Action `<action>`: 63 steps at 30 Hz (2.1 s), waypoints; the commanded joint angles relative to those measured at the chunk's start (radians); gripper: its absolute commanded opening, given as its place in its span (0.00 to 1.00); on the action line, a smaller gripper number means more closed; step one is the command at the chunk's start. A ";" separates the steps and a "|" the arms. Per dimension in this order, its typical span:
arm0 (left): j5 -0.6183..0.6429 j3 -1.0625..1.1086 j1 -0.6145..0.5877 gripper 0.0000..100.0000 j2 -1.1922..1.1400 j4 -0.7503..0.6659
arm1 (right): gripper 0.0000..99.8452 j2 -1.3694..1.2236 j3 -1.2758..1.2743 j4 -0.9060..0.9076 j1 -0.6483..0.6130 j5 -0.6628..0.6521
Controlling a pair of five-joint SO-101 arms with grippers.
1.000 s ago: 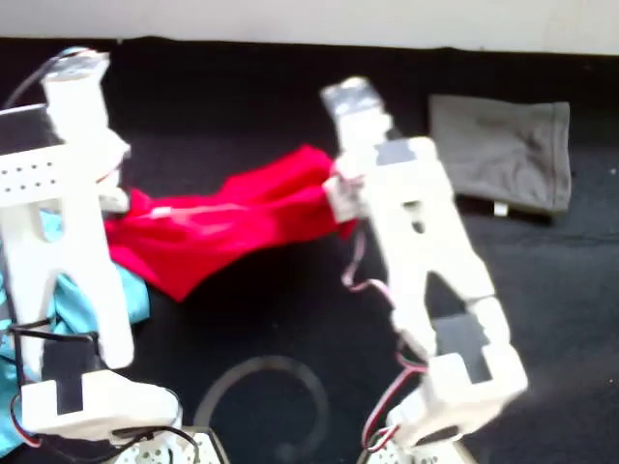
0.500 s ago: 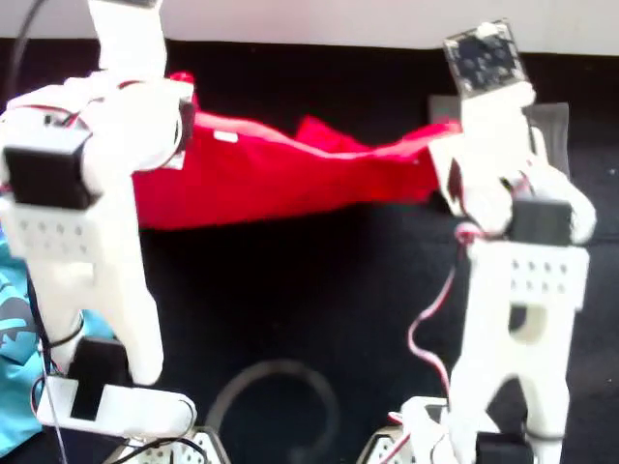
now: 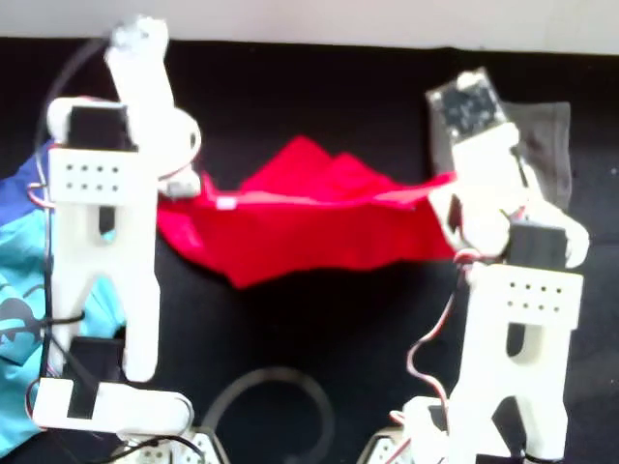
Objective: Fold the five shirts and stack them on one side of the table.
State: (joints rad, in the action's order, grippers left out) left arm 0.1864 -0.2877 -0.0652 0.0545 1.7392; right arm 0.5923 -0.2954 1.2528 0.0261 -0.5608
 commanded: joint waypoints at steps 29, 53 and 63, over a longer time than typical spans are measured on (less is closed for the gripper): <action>-0.778 0.763 -0.036 0.20 0.018 -0.267 | 0.01 0.341 -0.503 -0.005 -0.019 -0.009; -0.775 0.998 0.010 0.01 0.018 -0.514 | 0.01 0.337 -0.504 -0.048 -0.045 -0.005; -0.618 0.777 0.120 0.17 -0.194 -0.548 | 0.01 0.335 -0.504 -0.053 -0.045 -0.003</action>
State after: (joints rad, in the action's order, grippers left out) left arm -0.4641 0.5900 0.0376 -0.0345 1.2068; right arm 0.9114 -0.8017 1.2206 -0.0107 -0.5608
